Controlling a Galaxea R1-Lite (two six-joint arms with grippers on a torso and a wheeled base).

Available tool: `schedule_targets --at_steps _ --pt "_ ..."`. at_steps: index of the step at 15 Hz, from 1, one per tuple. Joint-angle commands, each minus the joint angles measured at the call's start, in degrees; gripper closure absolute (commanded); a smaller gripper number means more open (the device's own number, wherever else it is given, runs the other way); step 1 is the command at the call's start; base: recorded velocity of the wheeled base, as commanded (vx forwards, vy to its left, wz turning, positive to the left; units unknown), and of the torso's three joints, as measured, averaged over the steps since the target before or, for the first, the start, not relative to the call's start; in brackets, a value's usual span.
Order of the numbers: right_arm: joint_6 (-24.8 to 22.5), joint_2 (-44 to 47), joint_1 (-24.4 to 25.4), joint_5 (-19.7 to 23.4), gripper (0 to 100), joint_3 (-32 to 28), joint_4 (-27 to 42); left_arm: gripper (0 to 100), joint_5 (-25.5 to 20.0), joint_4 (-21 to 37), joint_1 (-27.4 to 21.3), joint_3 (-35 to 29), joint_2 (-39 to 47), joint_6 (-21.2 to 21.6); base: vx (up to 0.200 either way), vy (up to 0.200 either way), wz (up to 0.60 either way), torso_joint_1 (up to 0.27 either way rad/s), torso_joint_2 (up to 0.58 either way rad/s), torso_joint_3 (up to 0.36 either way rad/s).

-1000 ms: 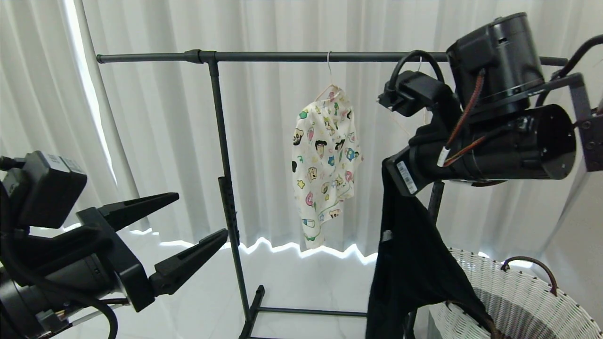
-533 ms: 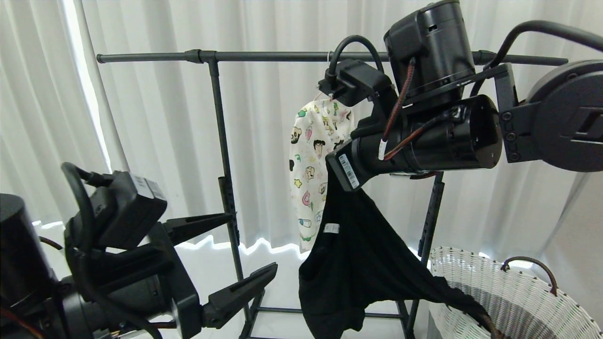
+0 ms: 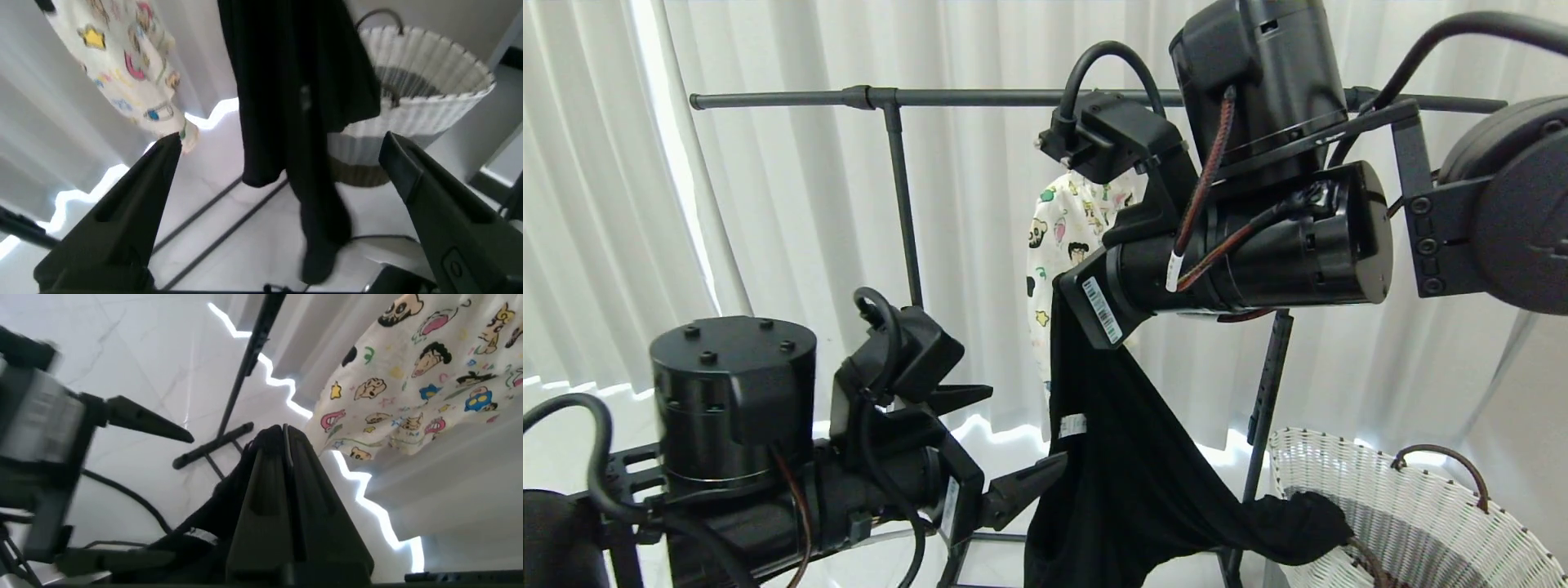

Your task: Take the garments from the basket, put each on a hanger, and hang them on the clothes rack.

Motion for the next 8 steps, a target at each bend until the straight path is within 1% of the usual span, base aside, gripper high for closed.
schedule_targets --at_steps 1,4,5,6,8 --pt "-0.02 -0.96 0.47 -0.01 100 0.08 0.08 0 1.39 0.00 0.35 0.28 4.85 0.08 0.000 0.000 0.00 0.000 0.00 0.000" --pt "-0.02 -1.22 0.56 -0.01 100 0.08 -0.01 0 5.08 0.00 0.35 2.65 6.69 0.35 0.000 0.000 0.00 0.000 0.00 0.000" --pt "-0.02 -1.48 0.56 -0.01 100 0.17 0.08 0 6.75 0.00 0.35 4.50 6.87 0.43 0.000 0.000 0.00 0.000 0.00 0.000" --pt "-0.02 -1.48 0.56 -0.01 100 0.17 0.08 0 7.37 0.00 0.35 5.37 6.87 0.43 0.000 0.000 0.00 0.000 0.00 0.000" --pt "0.77 -1.66 0.21 -0.01 100 0.35 0.08 0 10.71 0.00 0.35 8.71 5.90 0.43 0.000 0.000 0.00 0.000 0.00 0.000"
